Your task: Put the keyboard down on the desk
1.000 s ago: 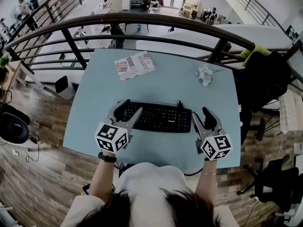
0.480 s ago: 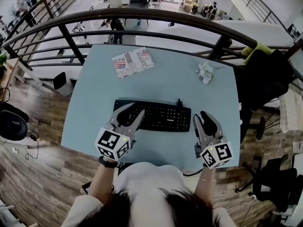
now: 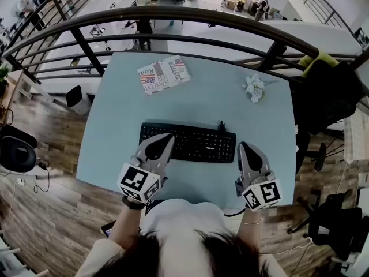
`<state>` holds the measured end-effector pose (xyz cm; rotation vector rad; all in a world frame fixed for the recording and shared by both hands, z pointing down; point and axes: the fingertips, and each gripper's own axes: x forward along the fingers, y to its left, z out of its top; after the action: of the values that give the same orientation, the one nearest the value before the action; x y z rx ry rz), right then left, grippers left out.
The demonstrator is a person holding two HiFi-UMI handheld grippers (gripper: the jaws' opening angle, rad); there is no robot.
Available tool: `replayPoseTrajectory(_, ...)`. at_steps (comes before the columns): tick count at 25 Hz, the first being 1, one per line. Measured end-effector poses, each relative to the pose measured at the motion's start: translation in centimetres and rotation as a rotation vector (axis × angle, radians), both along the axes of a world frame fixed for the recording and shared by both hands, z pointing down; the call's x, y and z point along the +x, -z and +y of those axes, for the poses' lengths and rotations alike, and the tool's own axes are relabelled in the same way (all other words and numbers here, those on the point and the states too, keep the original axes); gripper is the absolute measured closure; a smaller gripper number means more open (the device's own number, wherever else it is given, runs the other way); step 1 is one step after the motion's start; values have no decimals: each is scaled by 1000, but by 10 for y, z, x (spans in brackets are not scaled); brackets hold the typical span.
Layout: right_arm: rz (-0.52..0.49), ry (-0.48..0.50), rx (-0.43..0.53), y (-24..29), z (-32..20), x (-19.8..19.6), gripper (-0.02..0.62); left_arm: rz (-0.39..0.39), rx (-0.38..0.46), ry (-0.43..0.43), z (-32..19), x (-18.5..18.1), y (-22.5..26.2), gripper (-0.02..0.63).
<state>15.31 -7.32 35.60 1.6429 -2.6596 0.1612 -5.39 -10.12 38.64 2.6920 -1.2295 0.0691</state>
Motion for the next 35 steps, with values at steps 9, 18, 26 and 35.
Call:
replayPoseTrajectory(9,10,28,-10,-7,-7,-12,595,0,-30,3,-2,1,-9,549)
replayPoseTrajectory(18,8,24,-12,-7,-11,-11,595,2,-34,8,-5,-2,-9,549)
replayPoseTrajectory(26,3,8,-2,-3,-13,-9,595,-3,-35,19,-6,-9,-8,549)
replayPoseTrajectory(35,3,-7,-3,-2,-13,-10,595,-9,-30,22,-7,-14,-8,549)
